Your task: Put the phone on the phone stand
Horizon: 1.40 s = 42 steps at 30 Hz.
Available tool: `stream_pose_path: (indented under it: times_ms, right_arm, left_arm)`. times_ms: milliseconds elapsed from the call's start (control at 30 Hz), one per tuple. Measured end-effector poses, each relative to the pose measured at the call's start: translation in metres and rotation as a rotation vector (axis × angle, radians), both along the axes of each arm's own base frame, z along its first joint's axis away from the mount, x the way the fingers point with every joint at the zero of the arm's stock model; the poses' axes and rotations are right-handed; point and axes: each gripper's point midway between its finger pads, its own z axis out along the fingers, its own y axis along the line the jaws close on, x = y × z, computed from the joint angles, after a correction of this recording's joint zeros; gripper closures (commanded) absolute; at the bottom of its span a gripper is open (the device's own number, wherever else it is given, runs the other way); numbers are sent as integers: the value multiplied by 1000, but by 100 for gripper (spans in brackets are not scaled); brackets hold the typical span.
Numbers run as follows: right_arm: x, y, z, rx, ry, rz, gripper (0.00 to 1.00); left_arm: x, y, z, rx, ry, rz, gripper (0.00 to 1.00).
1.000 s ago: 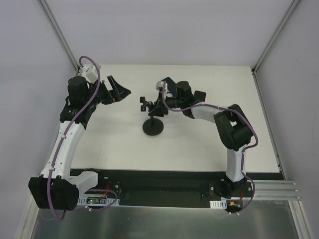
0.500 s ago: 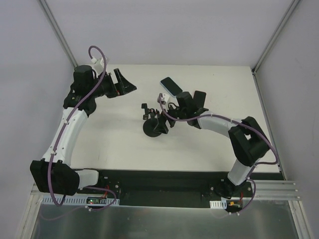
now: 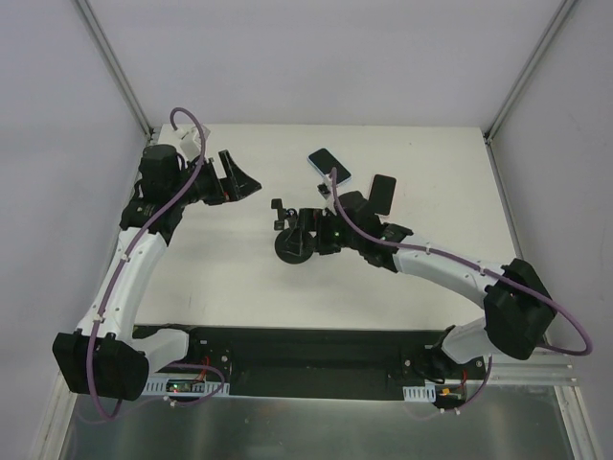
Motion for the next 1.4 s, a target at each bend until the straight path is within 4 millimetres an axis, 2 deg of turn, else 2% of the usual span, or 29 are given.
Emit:
stream_pose_path:
  times_ms: [100, 200, 233, 300, 467, 667, 833, 933, 1000, 1033, 1200, 1233, 1400]
  right_arm:
    - [-9, 22, 12, 88, 78, -89, 1]
    - [0, 36, 26, 207, 138, -204, 7]
    - [5, 37, 27, 241, 158, -252, 13]
    - [15, 38, 23, 292, 199, -343, 16]
    - [28, 32, -2, 341, 312, -528, 23]
    - [39, 44, 1, 398, 355, -570, 23]
    - [43, 51, 14, 445, 348, -564, 7]
    - [43, 51, 14, 445, 338, -569, 6]
    - [42, 52, 14, 447, 338, -570, 7]
    - [41, 53, 15, 450, 339, -573, 14]
    - [44, 61, 22, 498, 353, -613, 21]
    - [46, 64, 24, 510, 357, -620, 26]
    - [57, 78, 32, 557, 380, -659, 29]
  left_arm:
    - [-2, 2, 6, 2, -27, 11, 12]
    - [-3, 2, 9, 2, -37, 13, 12]
    - [-3, 2, 9, 2, -37, 14, 12]
    - [-3, 3, 8, 4, -36, 16, 12]
    - [-3, 3, 6, 4, -32, 16, 12]
    - [-2, 2, 7, 3, -38, 16, 12]
    - [-1, 2, 7, 2, -43, 16, 12]
    - [-1, 2, 7, 2, -43, 16, 12]
    - [0, 2, 7, 3, -41, 16, 12]
    - [0, 2, 6, 3, -40, 16, 12]
    - [0, 0, 4, 3, -35, 11, 12]
    - [1, 0, 4, 3, -32, 10, 12]
    - [3, -2, -4, 5, -12, 4, 12]
